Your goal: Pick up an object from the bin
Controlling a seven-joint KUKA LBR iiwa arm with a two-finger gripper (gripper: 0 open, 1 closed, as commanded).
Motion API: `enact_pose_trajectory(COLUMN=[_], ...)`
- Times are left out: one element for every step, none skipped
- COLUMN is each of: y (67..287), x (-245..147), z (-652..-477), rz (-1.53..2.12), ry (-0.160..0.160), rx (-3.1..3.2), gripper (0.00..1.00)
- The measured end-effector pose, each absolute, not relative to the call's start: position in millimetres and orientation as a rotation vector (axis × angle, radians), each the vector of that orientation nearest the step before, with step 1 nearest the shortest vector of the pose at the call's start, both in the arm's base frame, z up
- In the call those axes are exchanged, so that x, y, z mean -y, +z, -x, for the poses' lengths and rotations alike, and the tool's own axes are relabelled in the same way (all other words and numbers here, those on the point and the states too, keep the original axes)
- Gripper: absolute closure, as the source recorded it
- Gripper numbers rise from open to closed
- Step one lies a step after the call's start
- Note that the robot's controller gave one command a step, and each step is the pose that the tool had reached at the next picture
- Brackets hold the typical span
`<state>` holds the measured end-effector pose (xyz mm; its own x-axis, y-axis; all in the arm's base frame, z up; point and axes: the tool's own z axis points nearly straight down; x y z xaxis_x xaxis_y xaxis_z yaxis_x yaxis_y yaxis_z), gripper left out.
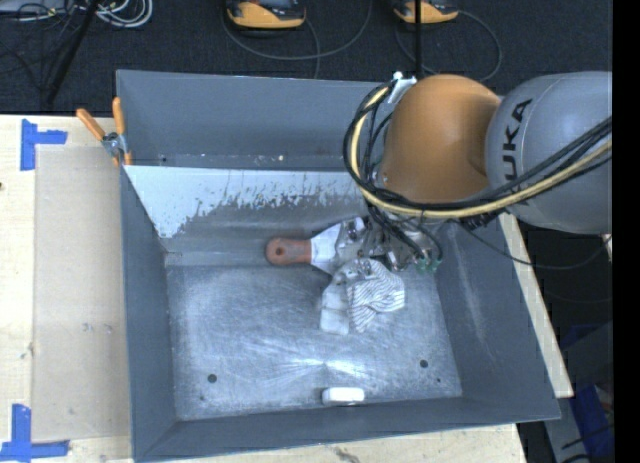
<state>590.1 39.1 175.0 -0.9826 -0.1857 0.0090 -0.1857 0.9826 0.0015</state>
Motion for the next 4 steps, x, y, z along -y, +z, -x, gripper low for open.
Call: enact_pose_trajectory(y=[234,265,218,176], x=[-38,-36,-39,-34], z=[-597.4,-599.0,-595.1,-588.9], rz=[-0.32,-0.315,-0.332,-0.299], ry=[-0.001,0.0,0.0,-0.002], rx=[3.124,3.134,3.132,3.123], gripper=[1.0,1.0,1.0,1.0])
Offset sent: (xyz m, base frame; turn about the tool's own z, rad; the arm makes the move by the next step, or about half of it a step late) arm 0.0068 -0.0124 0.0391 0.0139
